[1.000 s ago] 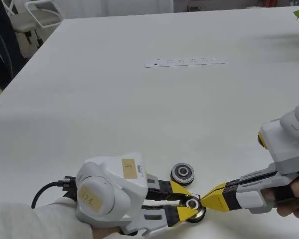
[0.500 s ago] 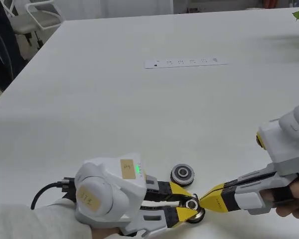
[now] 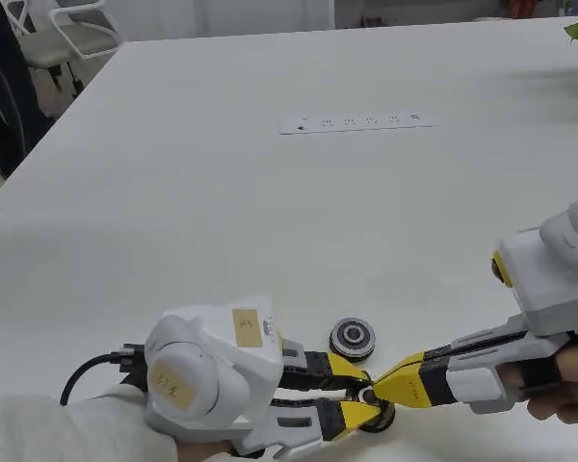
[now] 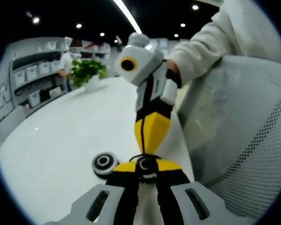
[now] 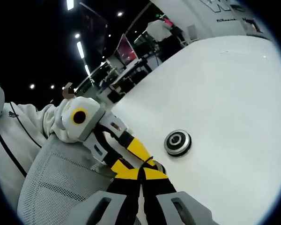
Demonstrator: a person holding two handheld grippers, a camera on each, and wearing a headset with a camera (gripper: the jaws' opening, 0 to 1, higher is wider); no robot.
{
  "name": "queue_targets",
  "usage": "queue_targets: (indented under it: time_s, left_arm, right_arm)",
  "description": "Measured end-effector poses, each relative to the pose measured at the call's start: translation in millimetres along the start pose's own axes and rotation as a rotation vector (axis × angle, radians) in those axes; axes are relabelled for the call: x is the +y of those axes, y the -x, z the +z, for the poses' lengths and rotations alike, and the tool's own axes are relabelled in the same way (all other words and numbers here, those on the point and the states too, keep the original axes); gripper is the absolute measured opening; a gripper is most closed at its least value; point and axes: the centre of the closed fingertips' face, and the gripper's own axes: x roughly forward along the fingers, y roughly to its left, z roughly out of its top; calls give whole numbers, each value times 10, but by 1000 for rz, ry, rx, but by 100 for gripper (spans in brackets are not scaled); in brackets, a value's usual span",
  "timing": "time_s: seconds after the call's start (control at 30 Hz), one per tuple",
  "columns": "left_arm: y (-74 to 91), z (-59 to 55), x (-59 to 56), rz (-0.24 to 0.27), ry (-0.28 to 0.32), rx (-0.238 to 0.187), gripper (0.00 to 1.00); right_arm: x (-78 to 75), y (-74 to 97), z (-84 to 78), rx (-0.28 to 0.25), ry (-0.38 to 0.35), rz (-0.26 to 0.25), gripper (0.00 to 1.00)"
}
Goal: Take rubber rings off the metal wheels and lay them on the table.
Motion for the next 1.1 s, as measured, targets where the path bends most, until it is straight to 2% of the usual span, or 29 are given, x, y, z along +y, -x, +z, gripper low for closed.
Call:
queue_targets:
  time_s: [0.2,0.43,0.5,0.6,0.7,0.77,0.87,1.1]
  left_arm:
    - [0,8,-2,0,17,-4,14]
    - [36,13,-18,-28,-12,41,15]
    - [60,2,-28,-52,-37,59,16]
    - [103,30,-11,-55,-58,72,18]
    - [166,110,-18,-75,-29,53,26]
    - [224,166,-17,-79,-39,47,34]
    - [319,231,25,-65,-51,43,44]
    - [618,396,164,6,-58,9,62]
  right_arm:
    - [-74,7,-46,29,12,-42,0]
    - [-70,8,-57,40,30,-51,0]
    - [-70,11,-61,40,26,-51,0]
    - [-72,16,-73,46,32,-56,0]
    - [-69,20,-63,40,30,-54,0]
    - [-69,25,-56,39,33,-54,0]
    - [-74,36,-51,38,34,-56,0]
    - [-67,47,-36,33,29,-57,0]
